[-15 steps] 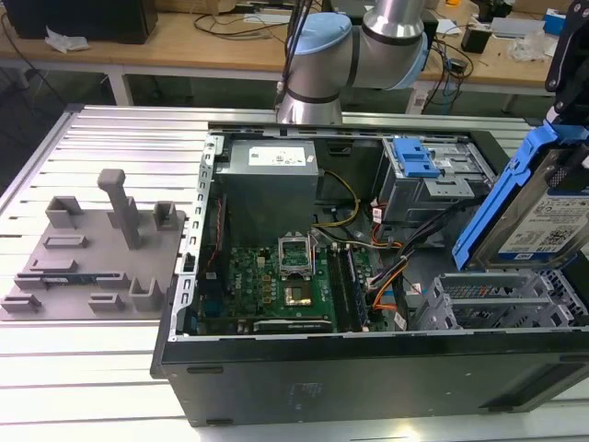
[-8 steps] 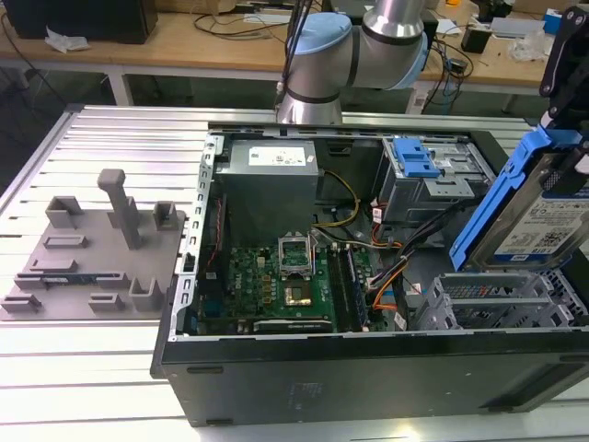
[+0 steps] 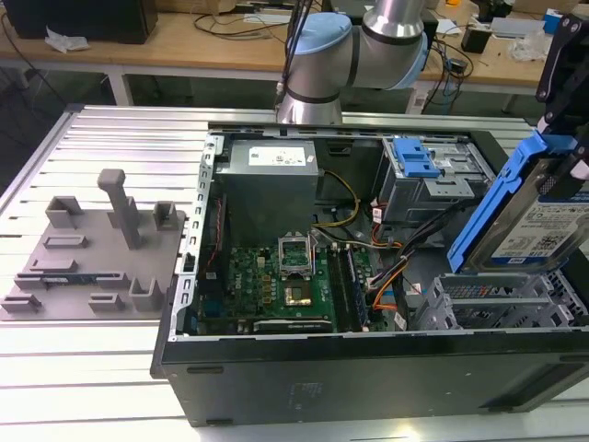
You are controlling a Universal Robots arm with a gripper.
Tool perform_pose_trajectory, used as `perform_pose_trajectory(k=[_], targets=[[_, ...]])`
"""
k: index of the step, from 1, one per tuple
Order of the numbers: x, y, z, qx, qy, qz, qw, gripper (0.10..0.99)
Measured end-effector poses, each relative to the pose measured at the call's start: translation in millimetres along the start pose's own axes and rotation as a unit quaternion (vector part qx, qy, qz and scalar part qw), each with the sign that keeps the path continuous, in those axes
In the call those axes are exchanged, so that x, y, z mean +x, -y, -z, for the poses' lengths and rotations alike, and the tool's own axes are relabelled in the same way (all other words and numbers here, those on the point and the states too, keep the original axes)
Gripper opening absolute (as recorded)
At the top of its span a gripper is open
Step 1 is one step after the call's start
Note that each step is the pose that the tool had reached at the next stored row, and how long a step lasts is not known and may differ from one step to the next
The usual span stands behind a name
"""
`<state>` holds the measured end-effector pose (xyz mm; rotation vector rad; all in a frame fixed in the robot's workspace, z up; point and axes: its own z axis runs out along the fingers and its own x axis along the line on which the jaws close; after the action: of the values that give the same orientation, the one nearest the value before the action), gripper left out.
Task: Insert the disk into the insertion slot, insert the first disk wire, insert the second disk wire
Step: 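Insert the disk into the insertion slot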
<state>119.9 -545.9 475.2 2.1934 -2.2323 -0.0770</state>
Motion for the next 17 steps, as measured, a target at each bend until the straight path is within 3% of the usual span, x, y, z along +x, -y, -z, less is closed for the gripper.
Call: perform_pose_trajectory(k=[17], targets=[[1.6,1.2,-3.4,-0.0010,0.0000,0.000,1.0000,0.369]])
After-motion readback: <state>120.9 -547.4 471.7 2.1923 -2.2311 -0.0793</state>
